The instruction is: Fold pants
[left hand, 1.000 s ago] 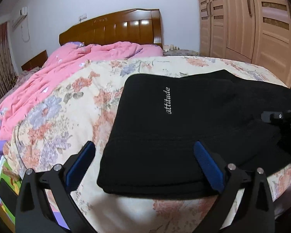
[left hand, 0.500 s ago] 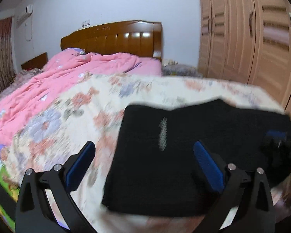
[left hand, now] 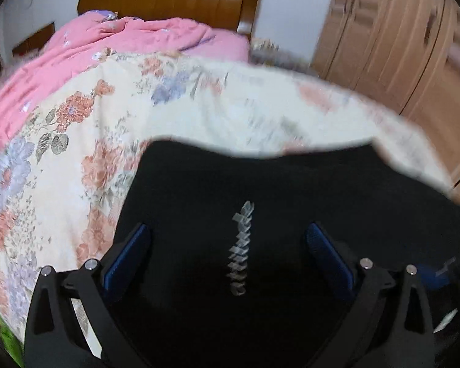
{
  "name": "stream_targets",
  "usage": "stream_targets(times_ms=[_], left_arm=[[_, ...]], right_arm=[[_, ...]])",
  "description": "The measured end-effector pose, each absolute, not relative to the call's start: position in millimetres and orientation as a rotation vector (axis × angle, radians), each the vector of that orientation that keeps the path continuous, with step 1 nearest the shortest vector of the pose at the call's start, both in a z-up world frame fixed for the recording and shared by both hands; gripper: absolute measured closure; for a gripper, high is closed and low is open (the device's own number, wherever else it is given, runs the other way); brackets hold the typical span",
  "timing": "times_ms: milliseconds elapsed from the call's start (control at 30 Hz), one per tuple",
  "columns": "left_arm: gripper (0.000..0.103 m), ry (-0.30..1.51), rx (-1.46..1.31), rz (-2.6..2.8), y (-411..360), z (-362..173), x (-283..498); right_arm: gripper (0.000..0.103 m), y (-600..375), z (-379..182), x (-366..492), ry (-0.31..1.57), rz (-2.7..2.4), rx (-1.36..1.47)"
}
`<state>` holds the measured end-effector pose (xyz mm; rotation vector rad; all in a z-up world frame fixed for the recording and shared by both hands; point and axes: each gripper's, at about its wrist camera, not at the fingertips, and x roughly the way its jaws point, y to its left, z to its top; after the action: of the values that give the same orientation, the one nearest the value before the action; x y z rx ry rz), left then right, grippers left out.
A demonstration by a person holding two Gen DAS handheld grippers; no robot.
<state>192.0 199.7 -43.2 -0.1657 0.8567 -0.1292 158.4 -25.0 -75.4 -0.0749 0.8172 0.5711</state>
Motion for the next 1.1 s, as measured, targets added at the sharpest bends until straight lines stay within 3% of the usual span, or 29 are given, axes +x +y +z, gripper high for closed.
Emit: stream_targets(times_ms=[133, 267, 367, 600, 700, 833, 967, 1100], left_arm=[[0.002, 0.822, -0.192, -0.137, 203, -18, 214], [0.001, 0.995, -0.132, -0.024, 209, -54, 264], [0.001, 1.022, -0.282, -0.055, 233, -65, 270], [0.001, 0.731, -0.184, -0.057, 227, -1, 165], [0.001, 0.714, -0.015, -0.015, 197, -8, 126], [0.001, 0.787, 0.198, 0.087, 171, -51, 106], [0.001, 0.764, 0.103, 0.069, 187, -69, 104], [0.002, 0.743, 0.118, 0.071, 173, -45, 95]], right_arm=[[0.030, -31, -73, 154, 0.817, 0.569, -0.074], [0.030, -32, -71, 154, 0.820, 0.572, -0.071], [0.030, -32, -71, 154, 0.821, 0.578, -0.067], [0.028, -46, -59, 151, 0.817, 0.572, 0.017], [0.028, -53, -55, 144, 0.791, 0.534, -0.005], [0.016, -58, -70, 143, 0.821, 0.478, -0.051], [0.014, -71, -78, 149, 0.865, 0.492, 0.027], [0.014, -87, -62, 135, 0.816, 0.451, 0.015]])
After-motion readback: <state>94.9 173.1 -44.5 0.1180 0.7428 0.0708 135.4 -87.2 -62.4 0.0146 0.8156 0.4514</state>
